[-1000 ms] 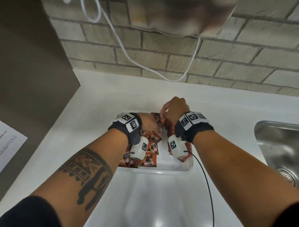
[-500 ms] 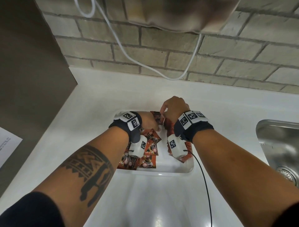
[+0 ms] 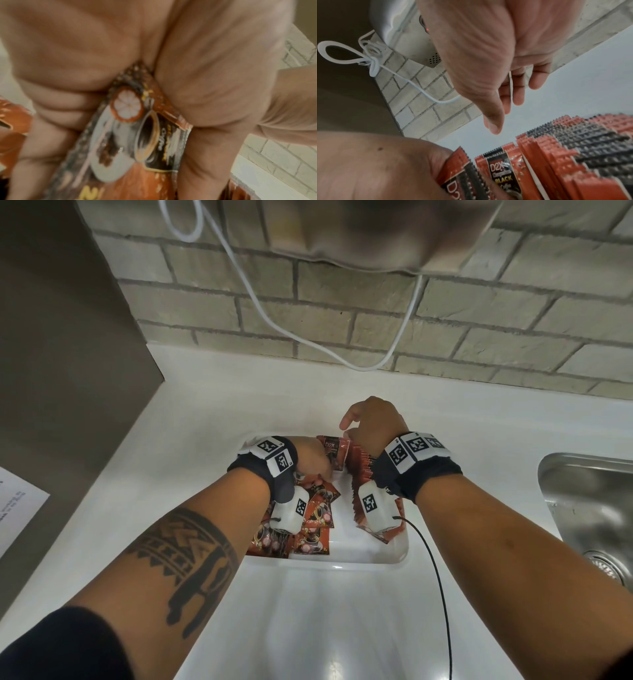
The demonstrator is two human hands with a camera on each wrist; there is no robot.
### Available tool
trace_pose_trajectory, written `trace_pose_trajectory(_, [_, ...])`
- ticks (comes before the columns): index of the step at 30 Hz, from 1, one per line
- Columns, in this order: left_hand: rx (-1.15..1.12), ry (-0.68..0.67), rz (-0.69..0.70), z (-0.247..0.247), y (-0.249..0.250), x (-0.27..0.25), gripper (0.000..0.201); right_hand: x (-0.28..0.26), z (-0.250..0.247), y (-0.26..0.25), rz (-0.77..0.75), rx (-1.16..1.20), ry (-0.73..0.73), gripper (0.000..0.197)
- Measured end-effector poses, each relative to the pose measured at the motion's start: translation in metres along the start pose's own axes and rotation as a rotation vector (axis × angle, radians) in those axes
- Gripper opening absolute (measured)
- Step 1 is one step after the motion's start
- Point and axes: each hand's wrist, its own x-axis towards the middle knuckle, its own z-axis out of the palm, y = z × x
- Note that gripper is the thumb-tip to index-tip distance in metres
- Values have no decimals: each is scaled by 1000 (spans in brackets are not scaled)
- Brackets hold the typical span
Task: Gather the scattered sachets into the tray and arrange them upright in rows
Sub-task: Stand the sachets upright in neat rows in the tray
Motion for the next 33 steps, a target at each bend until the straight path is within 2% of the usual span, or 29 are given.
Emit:
trace_pose_trajectory(4, [-23,-5,2,-1,1,-4,34,-3,-3,0,-26,13,17,17])
trace_pose_trajectory(11, [-135,-8,11,1,0,-12,16,-10,-5,-3,-72,30,22,20])
trace_pose_trajectory(13, [-378,-15,65,0,-9,-14,17,-12,-6,-2,-91,87,9,21])
trace_pose_trajectory(15, [-660,-32,181,-1,-18,-19,23,-17,-9,0,-108,185,-39,13])
trace_pose_trajectory(16, [-764,-32,249,-2,-21,-23,22,-20,-10,0,-112,249,-74,6])
trace_pose_trajectory(18, [-876,-2,337,-3,-25,-30,19,-25,-12,2,-125,355,-109,13])
trace_pose_trajectory(21, [-782,119,380,-5,-30,-32,17,-26,-14,3,-150,483,-50,7])
trace_pose_trajectory(23, [-718,187,392,-4,-31,-35,24,-25,-15,2,-147,527,-27,5])
trace_pose_trajectory(25, [-771,226,379,-2,-30,-38,29,-25,-16,-1,-146,518,-55,11])
trace_pose_trajectory(30, [-843,284,388,1,-26,-37,47,-24,-16,-5,-129,569,-39,11])
trace_pose_trajectory(33, [-962,237,405,0,-23,-37,38,-22,-19,-3,-103,552,-3,9])
